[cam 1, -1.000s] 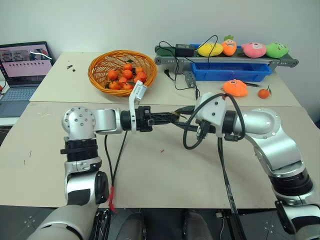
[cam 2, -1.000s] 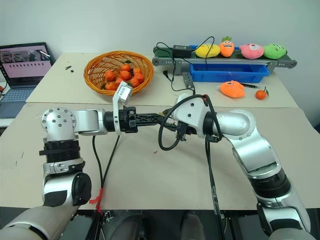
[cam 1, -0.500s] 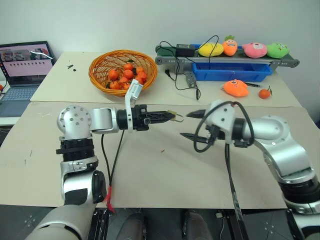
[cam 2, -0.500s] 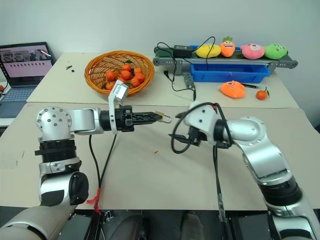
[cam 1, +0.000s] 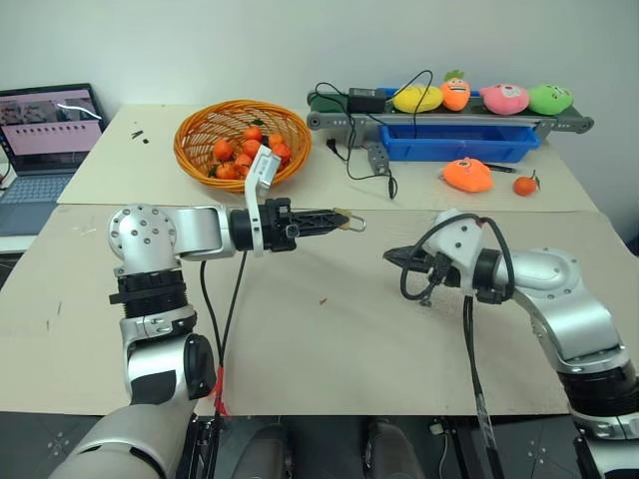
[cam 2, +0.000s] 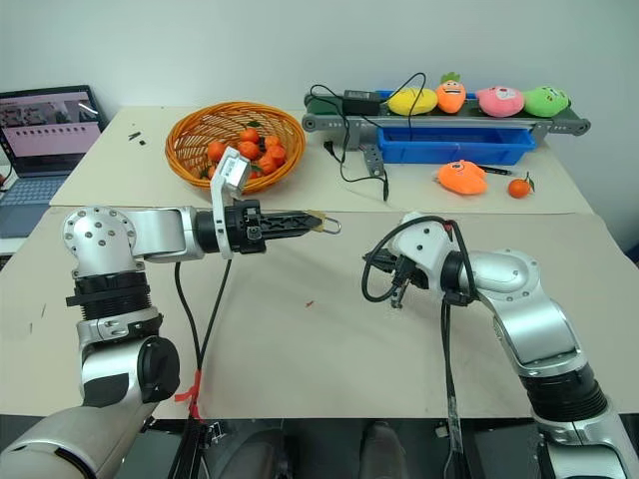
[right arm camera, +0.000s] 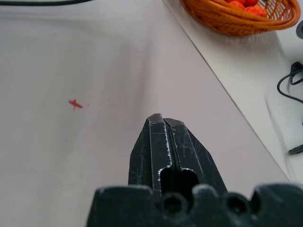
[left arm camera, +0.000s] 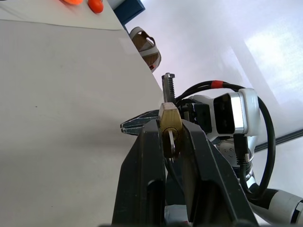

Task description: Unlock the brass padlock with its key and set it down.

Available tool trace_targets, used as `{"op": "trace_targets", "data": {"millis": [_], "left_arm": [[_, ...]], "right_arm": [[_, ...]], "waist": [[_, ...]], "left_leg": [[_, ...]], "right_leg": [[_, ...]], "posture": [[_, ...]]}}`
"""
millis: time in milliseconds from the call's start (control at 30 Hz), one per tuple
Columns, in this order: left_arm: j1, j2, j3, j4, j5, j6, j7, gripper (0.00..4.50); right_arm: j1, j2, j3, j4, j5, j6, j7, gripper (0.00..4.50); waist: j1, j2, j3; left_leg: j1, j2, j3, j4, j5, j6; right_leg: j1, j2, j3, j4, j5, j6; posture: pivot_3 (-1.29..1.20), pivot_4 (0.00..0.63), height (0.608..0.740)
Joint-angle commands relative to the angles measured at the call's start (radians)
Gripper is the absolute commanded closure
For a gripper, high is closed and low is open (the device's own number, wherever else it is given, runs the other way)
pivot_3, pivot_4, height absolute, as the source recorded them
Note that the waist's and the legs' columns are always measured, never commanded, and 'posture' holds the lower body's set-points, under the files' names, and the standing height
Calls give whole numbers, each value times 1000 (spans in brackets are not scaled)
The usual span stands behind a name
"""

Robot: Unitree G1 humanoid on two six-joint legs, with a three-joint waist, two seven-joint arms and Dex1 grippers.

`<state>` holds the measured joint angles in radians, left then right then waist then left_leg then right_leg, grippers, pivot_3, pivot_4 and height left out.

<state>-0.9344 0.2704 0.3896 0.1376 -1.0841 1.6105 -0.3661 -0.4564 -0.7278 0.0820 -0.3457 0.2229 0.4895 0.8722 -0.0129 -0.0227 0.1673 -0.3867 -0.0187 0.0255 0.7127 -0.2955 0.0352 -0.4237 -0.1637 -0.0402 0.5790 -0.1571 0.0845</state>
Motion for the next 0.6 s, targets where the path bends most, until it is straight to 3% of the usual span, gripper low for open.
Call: {"op": "trace_targets", "data": {"millis": [33,600], "left_arm": [[-8,-8,4,-24,-17,4,-8,4475],[-15,-65,-3,-24,-11,-18,9,4475]], "right_arm": [[-32,5,-27,-49,32,24,-9,4473],[-91,27,-48,-79,91,83,-44,4473]], "waist": [[0,0,0],[1,0,0]], "left_leg": [[0,0,0,0,0,0],[0,0,0,0,0,0]], "right_leg": [[0,0,0,0,0,0],[0,0,0,0,0,0]], "posture": [[0,150,740],[0,150,740]]}}
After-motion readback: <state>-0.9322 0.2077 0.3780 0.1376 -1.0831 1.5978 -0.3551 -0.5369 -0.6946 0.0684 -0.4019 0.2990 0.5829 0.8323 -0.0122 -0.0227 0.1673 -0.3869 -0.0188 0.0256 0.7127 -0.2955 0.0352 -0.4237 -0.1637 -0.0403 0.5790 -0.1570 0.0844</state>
